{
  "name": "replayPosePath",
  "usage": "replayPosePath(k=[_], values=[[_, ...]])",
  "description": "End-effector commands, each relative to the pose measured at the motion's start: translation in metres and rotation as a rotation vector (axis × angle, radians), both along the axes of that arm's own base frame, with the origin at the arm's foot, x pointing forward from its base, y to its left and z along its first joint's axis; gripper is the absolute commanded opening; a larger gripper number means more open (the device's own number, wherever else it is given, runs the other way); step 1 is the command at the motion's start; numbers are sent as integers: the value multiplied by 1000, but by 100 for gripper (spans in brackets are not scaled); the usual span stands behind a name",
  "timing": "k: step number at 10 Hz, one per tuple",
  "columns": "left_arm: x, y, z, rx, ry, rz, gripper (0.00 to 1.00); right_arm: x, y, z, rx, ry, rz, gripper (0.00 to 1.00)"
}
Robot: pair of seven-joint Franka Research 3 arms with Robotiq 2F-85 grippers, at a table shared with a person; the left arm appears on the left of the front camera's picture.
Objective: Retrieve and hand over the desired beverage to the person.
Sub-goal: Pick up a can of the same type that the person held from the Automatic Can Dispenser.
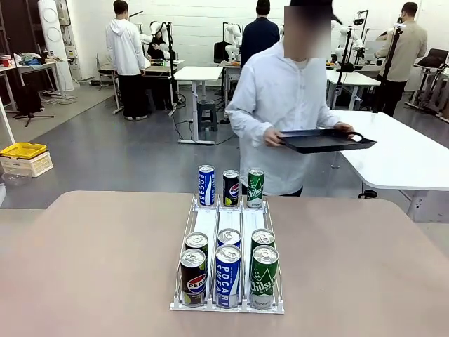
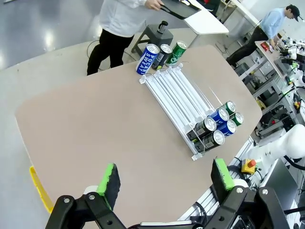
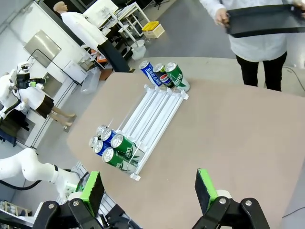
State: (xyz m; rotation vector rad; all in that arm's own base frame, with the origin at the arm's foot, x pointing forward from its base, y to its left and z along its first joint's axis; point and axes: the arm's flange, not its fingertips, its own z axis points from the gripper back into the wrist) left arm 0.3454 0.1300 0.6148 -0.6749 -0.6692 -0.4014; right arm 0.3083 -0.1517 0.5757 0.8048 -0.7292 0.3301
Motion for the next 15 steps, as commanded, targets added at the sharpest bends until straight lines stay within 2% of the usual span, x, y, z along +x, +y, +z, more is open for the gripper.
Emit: replayPosePath(k=[1,15], values=[[1,2,0,-11,-20,-21,100,4,-1,2,11,-20,15,100],[1,2,0,-11,-20,-21,100,4,-1,2,11,-20,15,100]])
